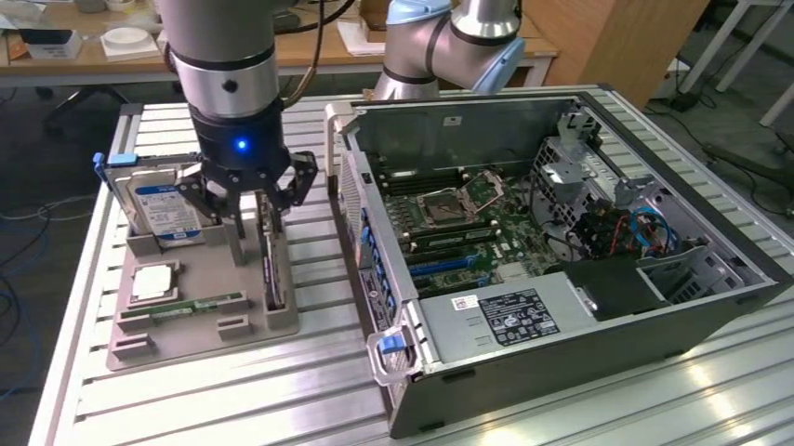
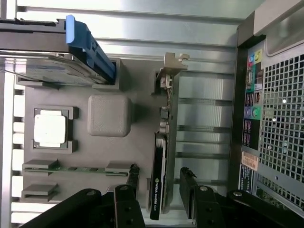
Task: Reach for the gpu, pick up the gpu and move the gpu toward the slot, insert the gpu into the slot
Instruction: 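Pick up the gpu and move the gpu toward the slot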
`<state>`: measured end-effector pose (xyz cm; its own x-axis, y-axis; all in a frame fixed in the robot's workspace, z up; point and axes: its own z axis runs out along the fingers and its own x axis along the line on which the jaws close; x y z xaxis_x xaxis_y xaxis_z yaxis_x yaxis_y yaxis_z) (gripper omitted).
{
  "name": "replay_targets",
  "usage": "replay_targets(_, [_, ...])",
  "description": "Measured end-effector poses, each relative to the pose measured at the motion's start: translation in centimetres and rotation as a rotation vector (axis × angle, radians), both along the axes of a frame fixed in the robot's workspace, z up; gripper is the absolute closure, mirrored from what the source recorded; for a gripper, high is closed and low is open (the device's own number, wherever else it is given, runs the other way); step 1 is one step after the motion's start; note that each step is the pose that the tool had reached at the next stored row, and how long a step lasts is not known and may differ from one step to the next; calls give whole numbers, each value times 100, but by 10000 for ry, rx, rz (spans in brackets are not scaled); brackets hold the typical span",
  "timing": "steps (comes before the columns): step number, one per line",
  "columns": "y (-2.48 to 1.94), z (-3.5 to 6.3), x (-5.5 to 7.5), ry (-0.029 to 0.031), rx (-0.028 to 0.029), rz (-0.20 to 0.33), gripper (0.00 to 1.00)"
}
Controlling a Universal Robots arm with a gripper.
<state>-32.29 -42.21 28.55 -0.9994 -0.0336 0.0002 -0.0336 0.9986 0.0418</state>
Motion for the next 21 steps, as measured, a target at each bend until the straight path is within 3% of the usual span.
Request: replay_targets(21, [-13,-381,22,-18,-1,0,53])
